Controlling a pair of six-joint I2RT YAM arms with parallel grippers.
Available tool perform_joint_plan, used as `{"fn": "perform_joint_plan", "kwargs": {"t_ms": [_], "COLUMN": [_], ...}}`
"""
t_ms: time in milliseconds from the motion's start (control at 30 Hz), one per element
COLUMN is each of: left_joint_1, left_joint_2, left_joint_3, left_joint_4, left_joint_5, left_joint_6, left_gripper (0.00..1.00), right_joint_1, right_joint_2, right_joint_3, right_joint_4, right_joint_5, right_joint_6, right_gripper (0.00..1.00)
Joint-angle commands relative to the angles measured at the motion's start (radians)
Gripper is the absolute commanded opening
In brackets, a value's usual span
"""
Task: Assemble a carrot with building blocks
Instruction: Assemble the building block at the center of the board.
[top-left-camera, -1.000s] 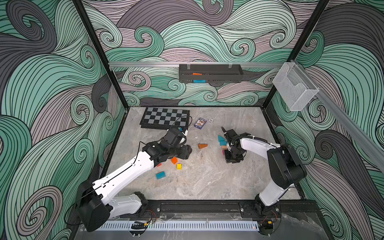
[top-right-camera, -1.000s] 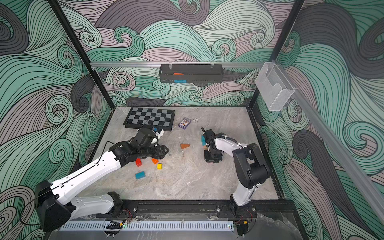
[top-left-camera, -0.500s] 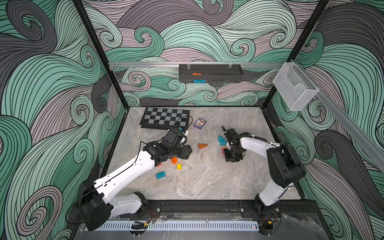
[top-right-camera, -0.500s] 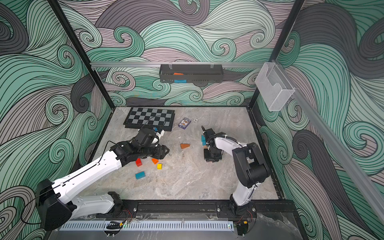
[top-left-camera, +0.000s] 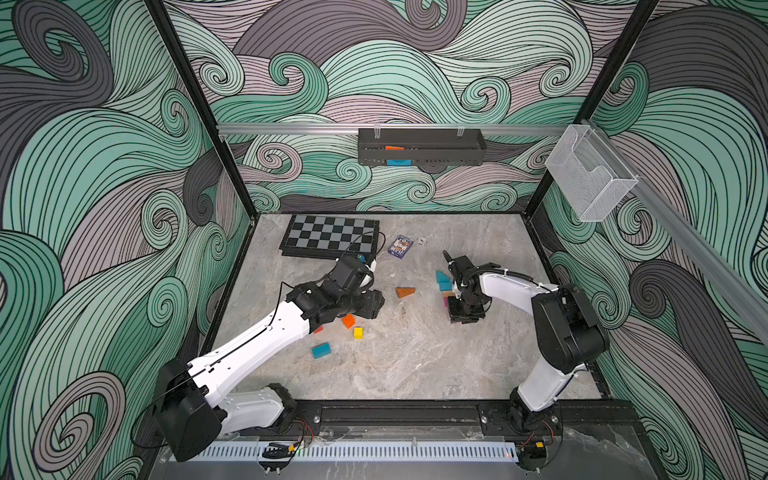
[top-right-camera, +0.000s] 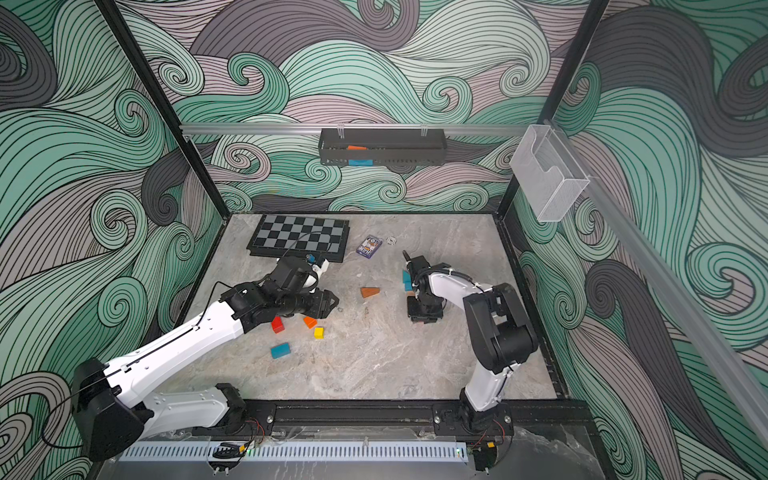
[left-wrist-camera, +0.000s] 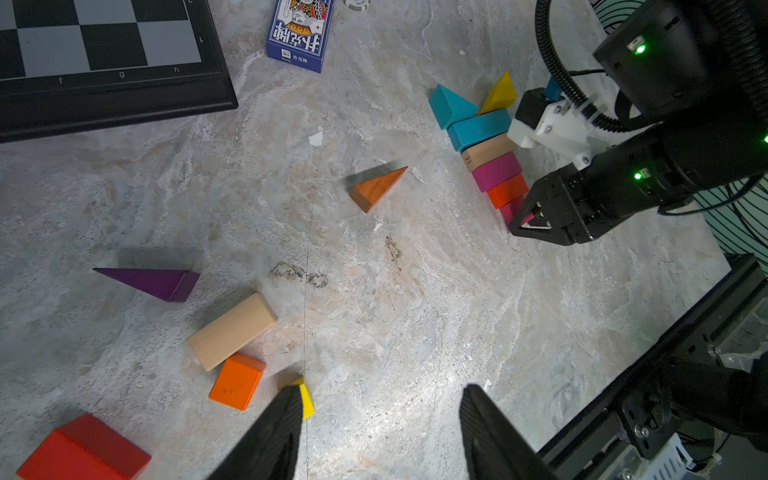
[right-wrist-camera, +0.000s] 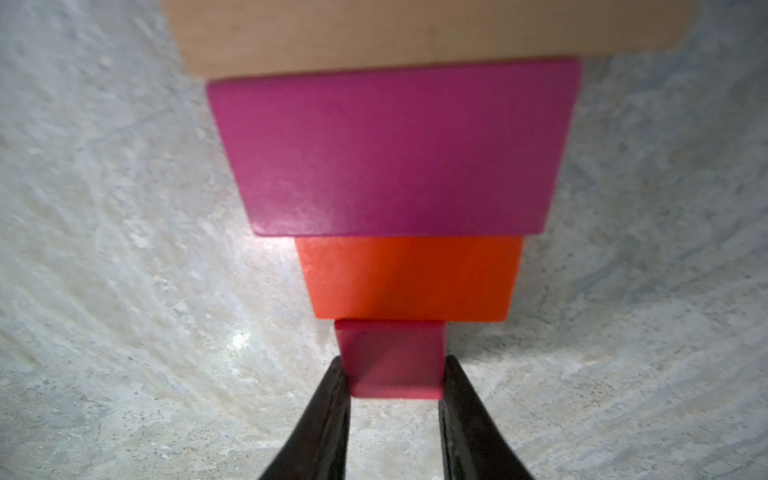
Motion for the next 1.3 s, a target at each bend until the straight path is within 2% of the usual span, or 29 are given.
{"fn": "perform_joint_plan", "kwargs": {"t_ms": [0, 333, 567, 667, 967, 1267], "left_joint_1": [0.009, 0.01, 0.009, 0.008, 0.008, 0.008], "left_joint_2": [0.015, 0.019, 0.02, 0.02, 0.025, 0.037], "left_joint_3": [0.045, 0.047, 0.05, 0.051, 0.056, 0.065], "left_joint_4": [0.018, 0.019, 0.02, 0.022, 0.023, 0.025], "left_joint_5": [0.011, 0.011, 0.009, 0.011, 0.018, 0.031], "left_joint_6": [0.021, 0.021, 0.022, 0.021, 0.022, 0.023], "left_gripper": [0.62, 0.62, 0.62, 0.62, 0.62, 0.62], "right_joint_1": [-0.006, -0.011, -0.011, -0.015, -0.034, -0.041], "right_joint_2": [0.057, 0.063, 0.059, 0.053, 0.04, 0.033], "right_joint_3": [-0.018, -0.01, -0.008, -0.008, -0.018, -0.021], "right_joint_4": [0.059, 0.062, 0.063, 0.062, 0.06, 0.058], "right_joint_5": [-0.006, -0.003, 0.003, 0.018, 0.056, 0.076], "right_joint_6": [0.007, 0.011, 0.01, 0.01, 0.005, -0.005], "right_gripper": [0.34, 0.37, 0.49, 0.5, 0.37, 0.34]}}
